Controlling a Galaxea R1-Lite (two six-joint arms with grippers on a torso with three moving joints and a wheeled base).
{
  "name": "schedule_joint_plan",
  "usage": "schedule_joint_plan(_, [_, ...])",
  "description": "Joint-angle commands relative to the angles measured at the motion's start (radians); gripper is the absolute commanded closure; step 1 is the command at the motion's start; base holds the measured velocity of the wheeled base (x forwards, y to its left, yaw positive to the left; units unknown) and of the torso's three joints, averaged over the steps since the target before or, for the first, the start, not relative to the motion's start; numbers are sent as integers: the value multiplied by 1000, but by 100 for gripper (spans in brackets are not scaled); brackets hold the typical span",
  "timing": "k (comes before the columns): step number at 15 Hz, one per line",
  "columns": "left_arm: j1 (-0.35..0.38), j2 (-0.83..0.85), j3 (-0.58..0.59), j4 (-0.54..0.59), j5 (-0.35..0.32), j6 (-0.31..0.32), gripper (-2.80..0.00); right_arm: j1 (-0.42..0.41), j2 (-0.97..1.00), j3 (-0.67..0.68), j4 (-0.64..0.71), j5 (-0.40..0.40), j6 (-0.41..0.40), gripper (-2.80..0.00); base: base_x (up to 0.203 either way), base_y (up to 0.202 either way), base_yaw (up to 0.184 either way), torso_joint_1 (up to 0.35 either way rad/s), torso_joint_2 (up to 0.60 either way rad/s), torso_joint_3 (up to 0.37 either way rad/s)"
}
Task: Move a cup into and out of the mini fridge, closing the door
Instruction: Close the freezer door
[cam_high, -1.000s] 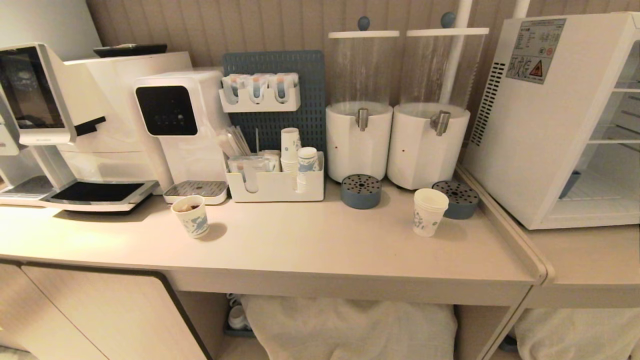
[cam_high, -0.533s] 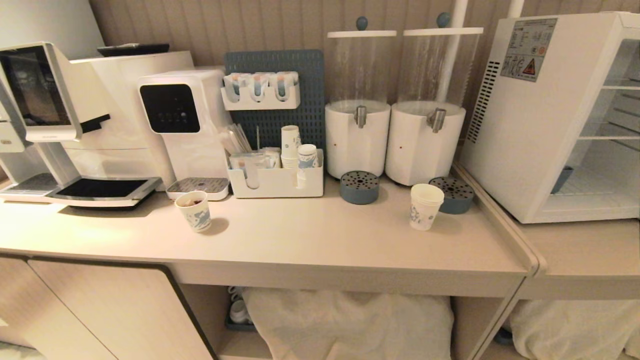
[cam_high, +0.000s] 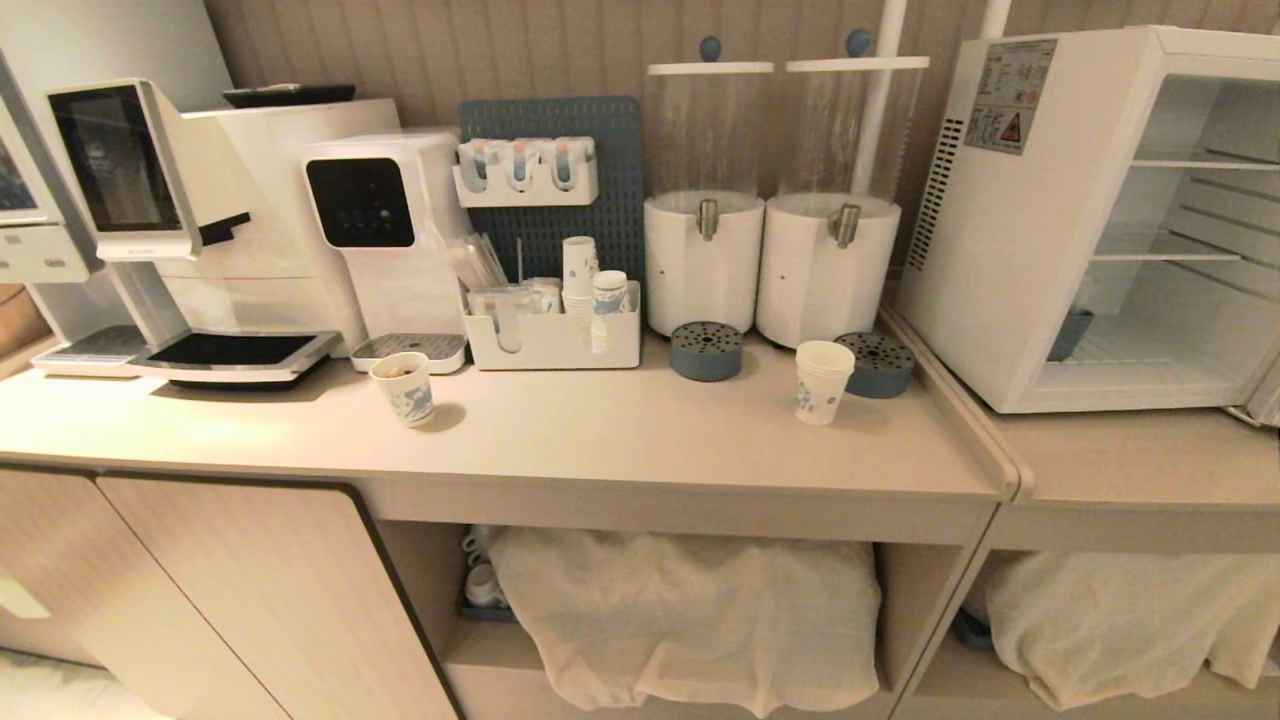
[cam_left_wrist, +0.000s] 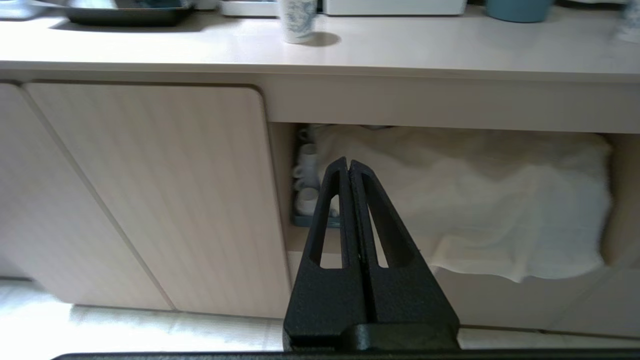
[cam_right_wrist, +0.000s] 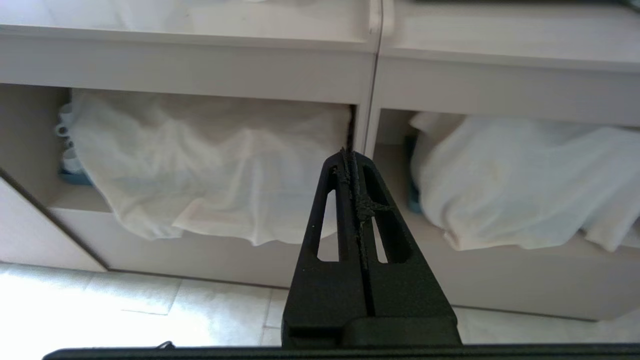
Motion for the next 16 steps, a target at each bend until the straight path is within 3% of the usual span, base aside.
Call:
schedule_joint_plan(1, [2, -2, 0, 0, 1, 1, 0, 0, -2, 0, 2, 0, -1, 0, -3, -109, 4, 7, 8, -1])
schedule_joint_plan(16, [2, -2, 0, 0, 1, 2, 0, 2, -2, 0, 2, 0, -1, 0, 0, -191, 0, 3, 3, 2])
